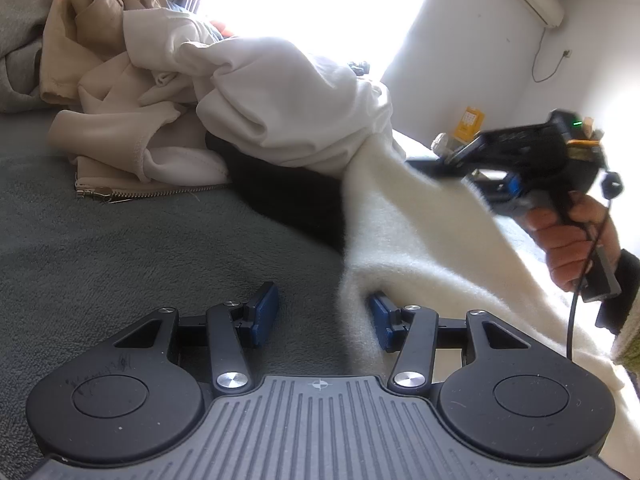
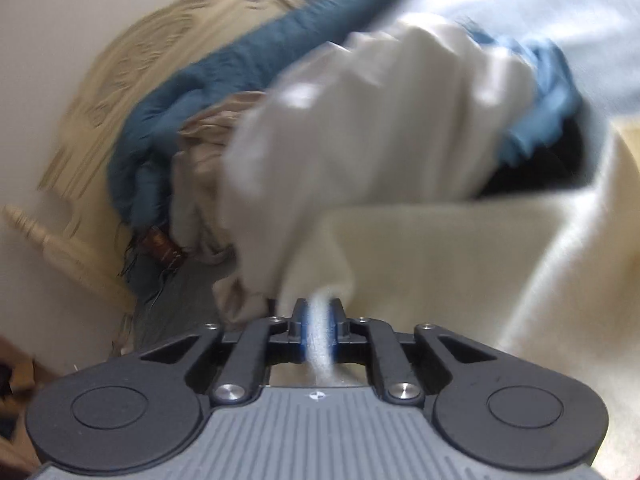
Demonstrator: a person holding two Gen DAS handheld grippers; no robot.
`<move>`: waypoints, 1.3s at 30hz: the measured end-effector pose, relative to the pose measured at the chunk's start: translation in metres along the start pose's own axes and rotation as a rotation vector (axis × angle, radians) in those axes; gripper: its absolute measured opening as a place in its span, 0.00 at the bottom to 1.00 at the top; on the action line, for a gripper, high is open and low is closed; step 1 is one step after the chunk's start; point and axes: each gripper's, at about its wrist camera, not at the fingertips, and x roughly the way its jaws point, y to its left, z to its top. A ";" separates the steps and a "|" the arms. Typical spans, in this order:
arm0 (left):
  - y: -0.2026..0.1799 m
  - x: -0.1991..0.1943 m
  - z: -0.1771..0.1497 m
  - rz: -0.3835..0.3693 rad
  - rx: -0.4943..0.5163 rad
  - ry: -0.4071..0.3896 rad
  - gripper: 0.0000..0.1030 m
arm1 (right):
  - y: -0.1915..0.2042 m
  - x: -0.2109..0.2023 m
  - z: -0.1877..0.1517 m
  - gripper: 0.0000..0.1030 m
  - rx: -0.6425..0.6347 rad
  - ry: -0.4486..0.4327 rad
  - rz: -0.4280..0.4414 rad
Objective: Fold clothes
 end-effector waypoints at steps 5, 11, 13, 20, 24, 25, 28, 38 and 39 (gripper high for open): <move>0.000 0.000 0.000 0.000 -0.001 -0.001 0.49 | 0.016 -0.015 -0.006 0.09 -0.136 -0.150 -0.023; -0.001 0.000 0.000 0.001 0.000 0.000 0.49 | 0.004 0.012 -0.005 0.09 -0.216 -0.094 -0.190; 0.000 0.000 0.000 0.000 -0.002 0.001 0.49 | -0.005 0.021 -0.004 0.09 -0.199 -0.064 -0.241; 0.001 -0.001 0.000 -0.002 -0.004 0.002 0.49 | 0.002 -0.024 0.005 0.14 -0.080 -0.246 -0.214; 0.001 -0.001 0.000 -0.003 -0.006 0.002 0.49 | 0.025 -0.014 0.002 0.14 -0.201 -0.095 -0.158; 0.002 -0.001 0.000 -0.004 -0.007 0.002 0.49 | 0.032 -0.009 0.001 0.14 -0.240 -0.045 -0.143; 0.003 -0.001 0.000 -0.012 -0.015 0.003 0.49 | 0.036 0.028 -0.003 0.08 -0.300 0.064 -0.236; 0.010 -0.028 0.008 -0.198 -0.057 -0.059 0.57 | 0.071 -0.102 -0.046 0.14 -0.102 -0.165 -0.401; 0.004 -0.033 0.010 -0.202 -0.035 -0.092 0.58 | 0.078 -0.123 -0.055 0.14 -0.093 -0.186 -0.421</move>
